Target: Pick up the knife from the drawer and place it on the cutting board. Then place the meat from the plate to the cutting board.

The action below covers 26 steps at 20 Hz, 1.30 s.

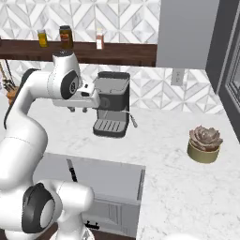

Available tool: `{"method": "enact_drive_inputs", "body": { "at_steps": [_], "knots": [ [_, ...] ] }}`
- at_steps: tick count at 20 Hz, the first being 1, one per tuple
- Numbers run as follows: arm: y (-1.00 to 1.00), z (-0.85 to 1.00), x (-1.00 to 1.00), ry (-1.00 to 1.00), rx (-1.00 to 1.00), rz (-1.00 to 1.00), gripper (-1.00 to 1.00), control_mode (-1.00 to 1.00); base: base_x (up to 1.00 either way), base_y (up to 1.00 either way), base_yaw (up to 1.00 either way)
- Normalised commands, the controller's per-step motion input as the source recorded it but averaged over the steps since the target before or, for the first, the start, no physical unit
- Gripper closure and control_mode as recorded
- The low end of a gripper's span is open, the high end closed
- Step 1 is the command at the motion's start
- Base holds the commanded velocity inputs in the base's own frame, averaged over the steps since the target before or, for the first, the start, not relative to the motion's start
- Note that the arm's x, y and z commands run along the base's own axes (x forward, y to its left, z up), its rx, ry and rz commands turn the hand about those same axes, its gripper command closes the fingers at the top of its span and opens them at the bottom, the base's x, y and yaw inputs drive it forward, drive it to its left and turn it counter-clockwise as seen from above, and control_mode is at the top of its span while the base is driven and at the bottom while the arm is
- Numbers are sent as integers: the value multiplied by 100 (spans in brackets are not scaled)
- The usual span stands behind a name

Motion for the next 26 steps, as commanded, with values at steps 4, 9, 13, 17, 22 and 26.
{"method": "enact_drive_inputs", "body": {
  "at_steps": [4, 9, 13, 17, 22, 26],
  "knots": [
    [0, 0, -6, 0, 0, 0, -100, 100, -22, 0, 0],
    [0, 0, 0, 0, 0, 0, -100, 100, -94, 23, -3],
    [0, 0, 0, 0, 0, 0, -100, 100, -75, 26, -4],
    [0, 0, 0, 0, 0, 0, -100, 100, -67, 27, -6],
    [0, 0, 0, 0, 0, 0, -100, 100, -49, 25, -5],
    [0, 0, 0, 0, 0, 0, -100, 100, -6, 9, 0]
  ]
}}
